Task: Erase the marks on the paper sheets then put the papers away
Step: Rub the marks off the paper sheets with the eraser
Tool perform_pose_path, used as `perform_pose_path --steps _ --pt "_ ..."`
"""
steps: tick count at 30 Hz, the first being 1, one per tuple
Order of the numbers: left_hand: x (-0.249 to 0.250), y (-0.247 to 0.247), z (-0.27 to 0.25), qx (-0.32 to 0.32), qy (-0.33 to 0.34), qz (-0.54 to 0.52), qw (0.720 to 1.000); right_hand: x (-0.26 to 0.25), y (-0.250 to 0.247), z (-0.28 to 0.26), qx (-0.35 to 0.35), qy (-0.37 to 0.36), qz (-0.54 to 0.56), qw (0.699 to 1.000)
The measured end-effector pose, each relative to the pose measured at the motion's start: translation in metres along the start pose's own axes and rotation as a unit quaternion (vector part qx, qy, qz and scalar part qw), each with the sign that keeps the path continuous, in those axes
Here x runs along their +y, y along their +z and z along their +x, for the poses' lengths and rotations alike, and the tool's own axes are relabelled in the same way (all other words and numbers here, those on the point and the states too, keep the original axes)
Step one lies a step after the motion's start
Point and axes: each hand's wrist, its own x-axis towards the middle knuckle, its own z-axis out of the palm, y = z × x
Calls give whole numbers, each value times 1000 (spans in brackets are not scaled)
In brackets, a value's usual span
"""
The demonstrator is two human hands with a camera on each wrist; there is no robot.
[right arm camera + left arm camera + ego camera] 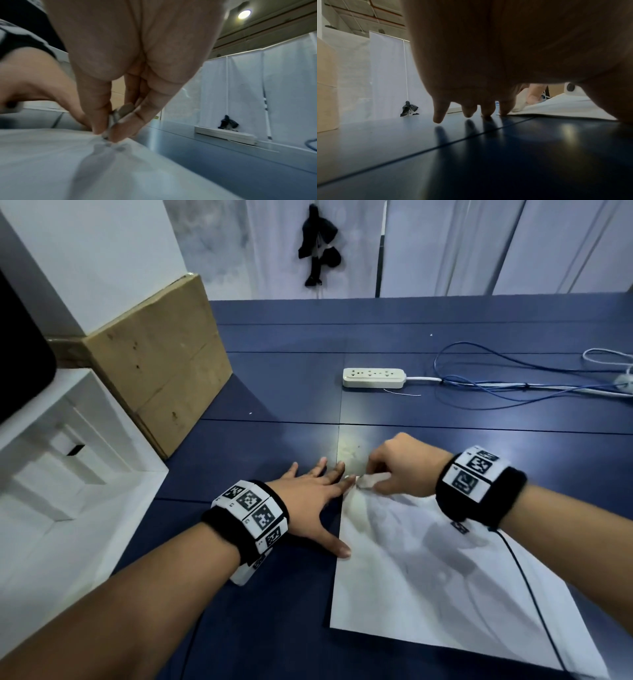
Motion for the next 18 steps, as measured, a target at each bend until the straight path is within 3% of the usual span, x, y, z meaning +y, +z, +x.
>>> perform_pose_path --steps 6,11,13,18 --pt "-2 1 1 -19 -13 -15 1000 -24 13 -34 -108 -87 36 990" --pt "3 -4 -1 -37 -27 -10 999 -1 4 1 2 -14 12 1000" --pt "4 -6 -1 -40 -31 -9 999 -1 6 -4 8 -26 -2 1000" --pt "5 -6 0 -40 -34 -8 999 -24 11 -38 -115 -100 31 988"
